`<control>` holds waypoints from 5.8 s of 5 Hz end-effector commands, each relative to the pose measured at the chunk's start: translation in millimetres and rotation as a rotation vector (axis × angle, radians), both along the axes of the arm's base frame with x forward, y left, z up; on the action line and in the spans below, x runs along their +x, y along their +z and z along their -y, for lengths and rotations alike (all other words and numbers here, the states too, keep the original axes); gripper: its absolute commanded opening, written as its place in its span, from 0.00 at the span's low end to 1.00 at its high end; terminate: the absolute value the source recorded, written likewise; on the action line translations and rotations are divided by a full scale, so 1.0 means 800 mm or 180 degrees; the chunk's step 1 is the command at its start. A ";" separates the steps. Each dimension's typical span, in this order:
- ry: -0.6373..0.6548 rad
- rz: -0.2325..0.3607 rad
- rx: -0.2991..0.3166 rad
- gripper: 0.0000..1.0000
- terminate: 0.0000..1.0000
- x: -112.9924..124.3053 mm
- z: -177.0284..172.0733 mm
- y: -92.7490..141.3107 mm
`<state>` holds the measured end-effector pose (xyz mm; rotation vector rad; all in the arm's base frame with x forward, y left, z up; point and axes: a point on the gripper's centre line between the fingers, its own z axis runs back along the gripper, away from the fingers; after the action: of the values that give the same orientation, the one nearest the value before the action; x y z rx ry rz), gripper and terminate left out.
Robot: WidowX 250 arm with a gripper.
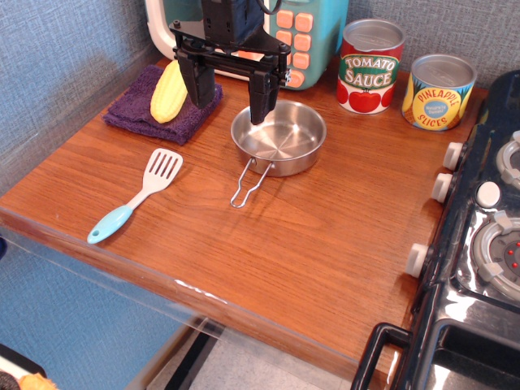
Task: Pick up the spatula and put it under the cans next to the stove.
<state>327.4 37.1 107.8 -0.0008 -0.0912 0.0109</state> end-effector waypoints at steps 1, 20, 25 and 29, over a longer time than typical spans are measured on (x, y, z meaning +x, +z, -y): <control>0.0000 0.0000 0.0000 1.00 0.00 0.000 0.000 0.000; -0.0453 0.0150 -0.0124 0.00 0.00 -0.059 0.101 -0.038; -0.0281 0.0024 0.0115 1.00 0.00 -0.008 0.157 -0.103; -0.0274 0.0319 -0.0023 1.00 0.00 -0.047 0.060 0.035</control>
<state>291.3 -11.8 121.3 -0.0135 -0.1395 -0.0495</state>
